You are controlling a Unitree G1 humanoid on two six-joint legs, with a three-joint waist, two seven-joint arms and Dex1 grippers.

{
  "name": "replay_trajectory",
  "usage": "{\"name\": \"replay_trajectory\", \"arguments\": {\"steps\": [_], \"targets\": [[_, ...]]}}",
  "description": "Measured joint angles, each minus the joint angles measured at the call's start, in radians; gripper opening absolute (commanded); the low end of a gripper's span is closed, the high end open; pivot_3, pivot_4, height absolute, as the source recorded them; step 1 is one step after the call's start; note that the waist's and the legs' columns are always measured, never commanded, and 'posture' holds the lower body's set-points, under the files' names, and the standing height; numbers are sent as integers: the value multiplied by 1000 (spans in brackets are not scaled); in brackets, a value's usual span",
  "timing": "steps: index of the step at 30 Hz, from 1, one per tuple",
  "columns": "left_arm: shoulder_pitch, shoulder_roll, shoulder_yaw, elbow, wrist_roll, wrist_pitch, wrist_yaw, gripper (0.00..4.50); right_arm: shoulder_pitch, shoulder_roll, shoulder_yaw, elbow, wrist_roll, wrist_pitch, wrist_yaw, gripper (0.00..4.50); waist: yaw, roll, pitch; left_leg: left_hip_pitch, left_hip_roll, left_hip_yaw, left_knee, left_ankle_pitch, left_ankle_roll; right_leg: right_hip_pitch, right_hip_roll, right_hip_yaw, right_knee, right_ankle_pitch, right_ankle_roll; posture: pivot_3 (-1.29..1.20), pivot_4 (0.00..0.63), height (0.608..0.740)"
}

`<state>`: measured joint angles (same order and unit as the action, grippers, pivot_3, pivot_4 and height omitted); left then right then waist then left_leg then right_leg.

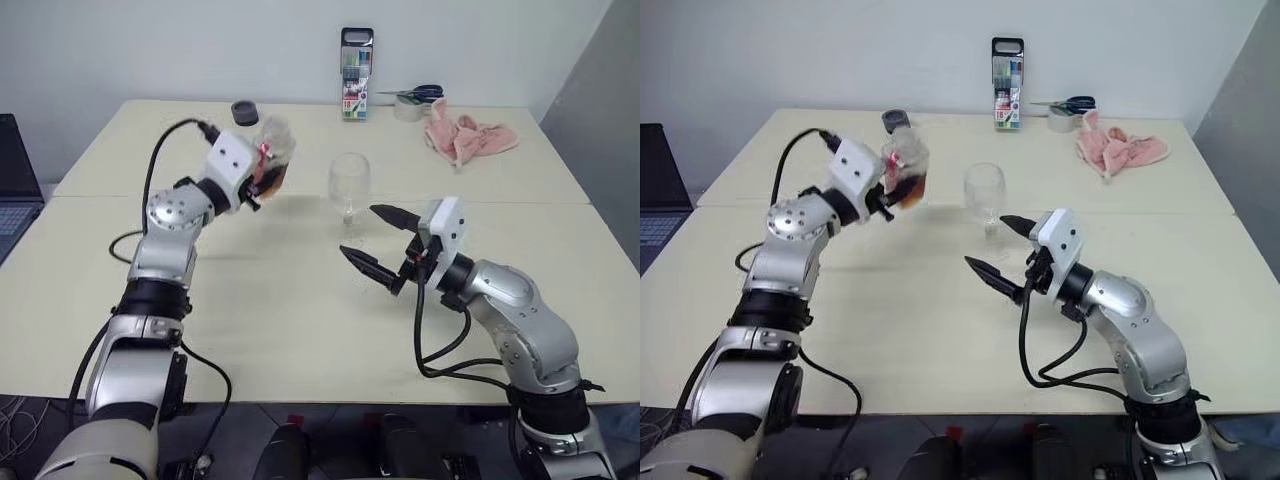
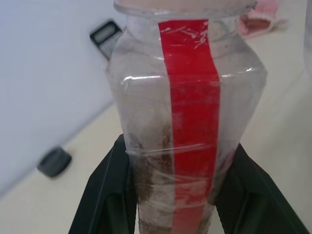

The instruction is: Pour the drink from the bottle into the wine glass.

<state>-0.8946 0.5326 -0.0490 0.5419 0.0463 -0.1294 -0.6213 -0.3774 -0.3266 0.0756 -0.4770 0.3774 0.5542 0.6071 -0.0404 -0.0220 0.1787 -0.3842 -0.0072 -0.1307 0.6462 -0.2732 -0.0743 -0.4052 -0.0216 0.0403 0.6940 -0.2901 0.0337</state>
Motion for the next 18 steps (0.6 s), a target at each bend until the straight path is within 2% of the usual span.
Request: {"name": "replay_trajectory", "arguments": {"steps": [12, 18], "targets": [[-212, -6, -160, 346, 265, -366, 155, 1679, -57, 26, -40, 17, 18, 67, -123, 4500, -11, 0, 0, -1, -1, 1, 0, 0, 1, -1, 0, 0, 0, 0, 0, 0, 150, 740], [-285, 16, -230, 446, 391, -509, 259, 1676, -72, 19, -55, 19, 31, 69, -136, 4500, -14, 0, 0, -1, -1, 1, 0, -1, 1, -1, 0, 0, 0, 0, 0, 0, 150, 740]]}}
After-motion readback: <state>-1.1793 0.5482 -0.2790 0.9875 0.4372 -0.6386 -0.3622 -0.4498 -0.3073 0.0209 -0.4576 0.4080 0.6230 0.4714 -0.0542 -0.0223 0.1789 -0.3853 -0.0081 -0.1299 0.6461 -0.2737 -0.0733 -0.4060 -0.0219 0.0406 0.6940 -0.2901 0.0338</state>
